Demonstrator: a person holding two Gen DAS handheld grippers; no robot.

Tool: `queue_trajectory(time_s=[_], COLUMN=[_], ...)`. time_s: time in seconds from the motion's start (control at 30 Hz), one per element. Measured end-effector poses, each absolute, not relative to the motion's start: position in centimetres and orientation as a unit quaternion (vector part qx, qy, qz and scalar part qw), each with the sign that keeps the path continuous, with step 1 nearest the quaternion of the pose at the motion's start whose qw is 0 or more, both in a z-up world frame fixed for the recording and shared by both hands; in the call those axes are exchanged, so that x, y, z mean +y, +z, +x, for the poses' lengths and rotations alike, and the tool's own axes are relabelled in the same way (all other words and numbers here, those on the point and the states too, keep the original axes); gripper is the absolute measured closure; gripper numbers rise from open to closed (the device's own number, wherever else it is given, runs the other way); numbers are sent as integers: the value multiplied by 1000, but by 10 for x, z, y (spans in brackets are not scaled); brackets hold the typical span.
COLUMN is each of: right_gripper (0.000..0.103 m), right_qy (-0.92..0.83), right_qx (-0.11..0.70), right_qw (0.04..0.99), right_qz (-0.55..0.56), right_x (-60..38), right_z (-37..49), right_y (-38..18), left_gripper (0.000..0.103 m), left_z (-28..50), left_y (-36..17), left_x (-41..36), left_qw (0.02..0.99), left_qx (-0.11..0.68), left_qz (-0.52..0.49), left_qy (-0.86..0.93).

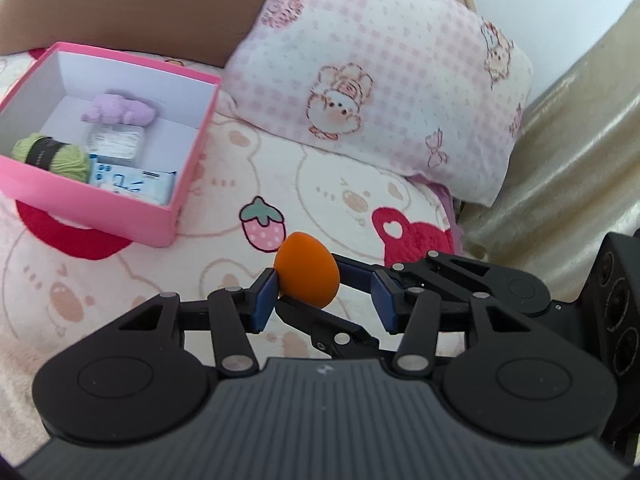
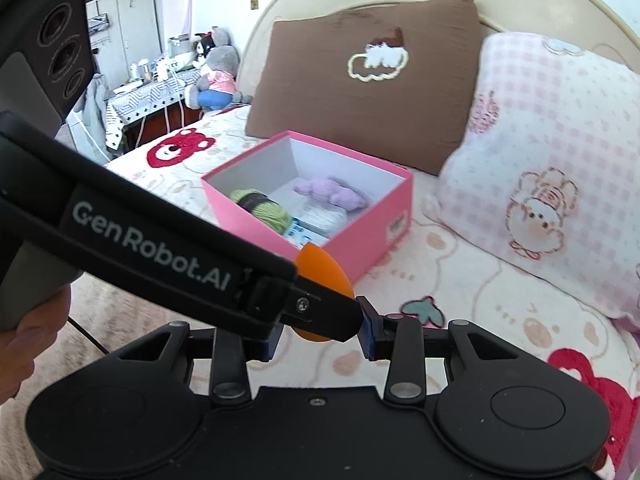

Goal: Organize objects
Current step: 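Lift the orange sponge with both tools and carry it over the pink box, then lower the orange sponge into the pink box and open both tools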

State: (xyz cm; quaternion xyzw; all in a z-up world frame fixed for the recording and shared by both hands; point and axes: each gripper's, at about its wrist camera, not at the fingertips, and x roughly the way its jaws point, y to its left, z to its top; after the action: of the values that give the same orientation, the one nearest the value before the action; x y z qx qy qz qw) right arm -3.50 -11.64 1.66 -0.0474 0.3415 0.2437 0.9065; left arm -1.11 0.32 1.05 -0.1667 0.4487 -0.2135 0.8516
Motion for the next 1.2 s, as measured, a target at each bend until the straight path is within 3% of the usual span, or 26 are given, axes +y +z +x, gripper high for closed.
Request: queue_trajectory(time_s=[0.77, 1.2], right_gripper=[60, 60], right_qy=[279, 247], right_qx=[303, 362], right_qw=[908, 896], right_qz=[-70, -74], right_x=[-51, -12], right_z=[19, 124], right_y=[46, -5], left_gripper=[52, 49], left_z=[26, 132], left_y=[47, -22], left_x=[83, 121], left_qw=[875, 852], left_qx=[382, 416], left_qz=[-222, -279], left_qy=[-197, -150])
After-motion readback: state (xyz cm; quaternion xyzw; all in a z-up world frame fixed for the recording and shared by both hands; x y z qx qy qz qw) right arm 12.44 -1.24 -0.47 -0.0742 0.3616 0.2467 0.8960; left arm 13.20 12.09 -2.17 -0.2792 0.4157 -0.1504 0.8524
